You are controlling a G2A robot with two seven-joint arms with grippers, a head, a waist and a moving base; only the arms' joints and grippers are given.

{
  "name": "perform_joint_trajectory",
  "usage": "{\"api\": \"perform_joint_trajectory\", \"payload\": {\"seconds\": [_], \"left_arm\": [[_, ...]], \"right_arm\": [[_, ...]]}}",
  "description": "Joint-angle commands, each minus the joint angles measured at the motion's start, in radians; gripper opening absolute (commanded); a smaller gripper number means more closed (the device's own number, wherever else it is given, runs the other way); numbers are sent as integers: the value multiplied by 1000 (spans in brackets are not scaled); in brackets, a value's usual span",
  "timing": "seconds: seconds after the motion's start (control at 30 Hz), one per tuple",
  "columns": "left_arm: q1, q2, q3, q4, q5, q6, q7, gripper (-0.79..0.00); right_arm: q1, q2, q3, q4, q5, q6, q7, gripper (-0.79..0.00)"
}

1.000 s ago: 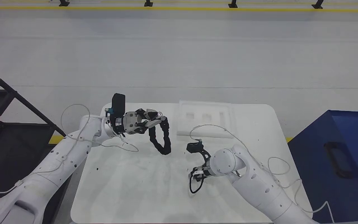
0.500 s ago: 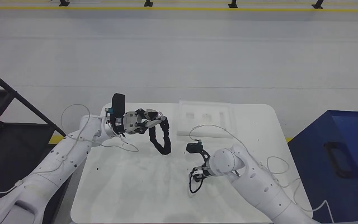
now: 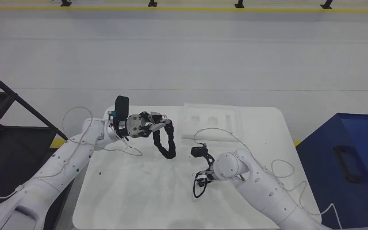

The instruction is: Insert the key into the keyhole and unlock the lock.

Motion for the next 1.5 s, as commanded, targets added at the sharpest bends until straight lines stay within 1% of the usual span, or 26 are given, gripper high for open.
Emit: {"api": "perform_joint_trajectory", "payload": {"seconds": [0.0,0.07,0.17,0.43,0.57,0.7,0.83,1.03,1.3,1.47], "left_arm": [[0,0,0,0,0,0,0,-785],[0,0,0,0,0,0,0,-785],[0,0,0,0,0,0,0,-785],[0,0,0,0,0,0,0,-785],[0,0,0,0,0,0,0,-785],[0,0,0,0,0,0,0,-785],[0,0,0,0,0,0,0,-785],[0,0,0,0,0,0,0,-785],[0,0,0,0,0,0,0,-785],[0,0,0,0,0,0,0,-785]], "right_arm": [[-1,1,-1,-17,-10,4,4,-785],[-6,4,1,-51,-24,12,16,-785],[-24,16,18,-139,-53,20,38,-785],[-107,62,123,-404,-177,51,76,-785],[-129,79,196,-467,-213,63,78,-785],[-124,90,272,-477,-209,50,78,-785],[-91,96,337,-436,-184,26,72,-785],[-6,99,398,-303,-149,-14,64,-785],[149,92,413,-46,-104,-63,56,-785],[245,82,388,140,-89,-97,50,-785]]}}
